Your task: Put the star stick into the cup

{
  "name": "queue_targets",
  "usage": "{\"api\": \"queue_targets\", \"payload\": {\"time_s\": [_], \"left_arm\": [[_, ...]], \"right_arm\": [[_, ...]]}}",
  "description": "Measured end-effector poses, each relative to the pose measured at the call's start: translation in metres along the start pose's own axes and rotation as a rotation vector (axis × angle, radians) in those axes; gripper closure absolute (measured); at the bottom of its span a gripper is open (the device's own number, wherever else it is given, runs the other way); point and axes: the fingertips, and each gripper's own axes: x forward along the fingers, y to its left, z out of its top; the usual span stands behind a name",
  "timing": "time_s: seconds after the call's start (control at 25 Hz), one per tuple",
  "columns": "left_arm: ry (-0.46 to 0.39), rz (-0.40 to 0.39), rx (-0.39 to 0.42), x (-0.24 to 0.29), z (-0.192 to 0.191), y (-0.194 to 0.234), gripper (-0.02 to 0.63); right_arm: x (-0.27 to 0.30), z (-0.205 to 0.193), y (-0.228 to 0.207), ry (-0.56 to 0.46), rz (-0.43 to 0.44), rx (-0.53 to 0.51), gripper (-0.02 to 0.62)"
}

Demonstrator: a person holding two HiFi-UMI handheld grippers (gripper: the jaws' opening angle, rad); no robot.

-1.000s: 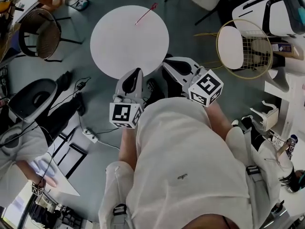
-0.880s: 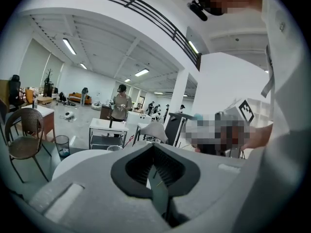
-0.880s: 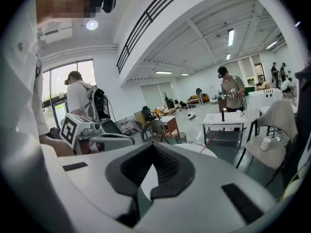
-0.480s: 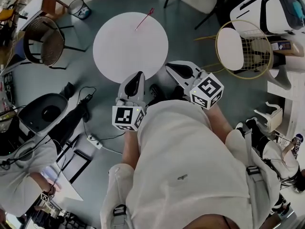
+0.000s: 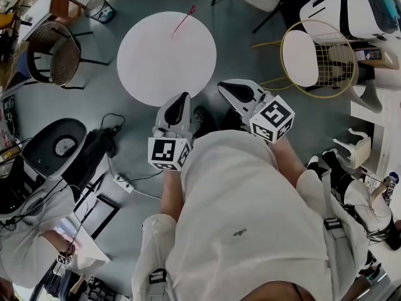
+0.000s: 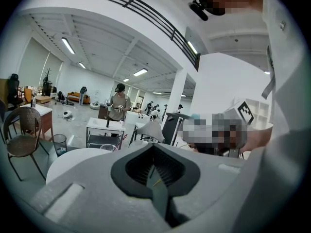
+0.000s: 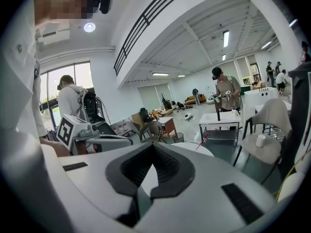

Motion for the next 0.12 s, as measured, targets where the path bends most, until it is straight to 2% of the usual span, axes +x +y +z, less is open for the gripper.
{"api": "queue_targets", "payload": {"time_s": [0.12], "left_arm": [[0.001, -0.005, 0.002, 0.001, -0.0023, -0.004, 0.595]], "right_arm": [[-0.0035, -0.001, -0.0014, -0.004, -0.005, -0.003, 0.589]]}}
